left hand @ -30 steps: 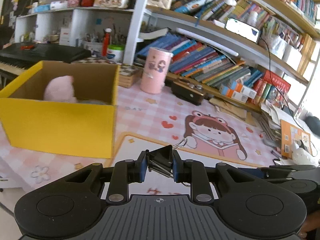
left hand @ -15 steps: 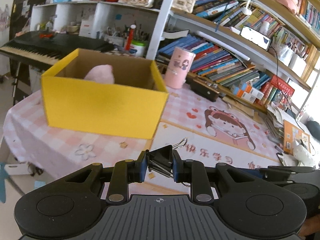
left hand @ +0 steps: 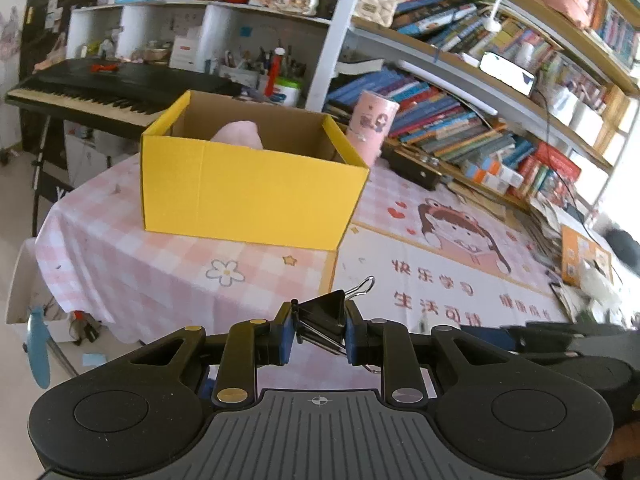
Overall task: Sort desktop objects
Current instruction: 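Carry the binder clip and charger plug toward the yellow box with both tools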
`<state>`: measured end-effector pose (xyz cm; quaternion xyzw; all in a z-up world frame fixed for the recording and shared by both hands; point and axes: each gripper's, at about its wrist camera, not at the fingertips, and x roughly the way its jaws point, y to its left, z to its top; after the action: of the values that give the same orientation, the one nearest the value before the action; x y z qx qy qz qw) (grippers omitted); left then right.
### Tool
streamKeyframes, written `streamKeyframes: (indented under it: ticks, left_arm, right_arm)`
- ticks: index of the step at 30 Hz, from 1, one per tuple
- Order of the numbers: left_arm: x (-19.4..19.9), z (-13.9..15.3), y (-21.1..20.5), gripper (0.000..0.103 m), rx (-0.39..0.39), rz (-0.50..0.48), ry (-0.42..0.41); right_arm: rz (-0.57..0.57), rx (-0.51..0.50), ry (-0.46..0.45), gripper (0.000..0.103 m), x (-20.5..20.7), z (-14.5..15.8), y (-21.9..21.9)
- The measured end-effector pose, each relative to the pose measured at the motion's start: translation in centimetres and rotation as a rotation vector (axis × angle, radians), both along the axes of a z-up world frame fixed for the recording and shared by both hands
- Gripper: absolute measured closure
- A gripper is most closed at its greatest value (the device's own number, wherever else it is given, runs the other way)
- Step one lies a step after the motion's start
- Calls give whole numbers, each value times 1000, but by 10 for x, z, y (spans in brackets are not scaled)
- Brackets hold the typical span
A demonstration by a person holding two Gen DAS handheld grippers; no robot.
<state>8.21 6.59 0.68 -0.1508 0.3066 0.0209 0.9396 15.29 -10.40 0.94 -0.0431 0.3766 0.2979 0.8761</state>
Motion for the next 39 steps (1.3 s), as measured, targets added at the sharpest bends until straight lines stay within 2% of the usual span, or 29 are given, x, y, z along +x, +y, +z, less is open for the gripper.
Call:
streamKeyframes:
  ticks: [18,39]
  left_arm:
    - [-33,1,33,80,-2,38,-20]
    - [-28,4,53,80,-25,74,-61]
  right_arm:
    - [24,3,-16,61,-32,1,35]
    - [78,-40,-41,61,-31,6,61]
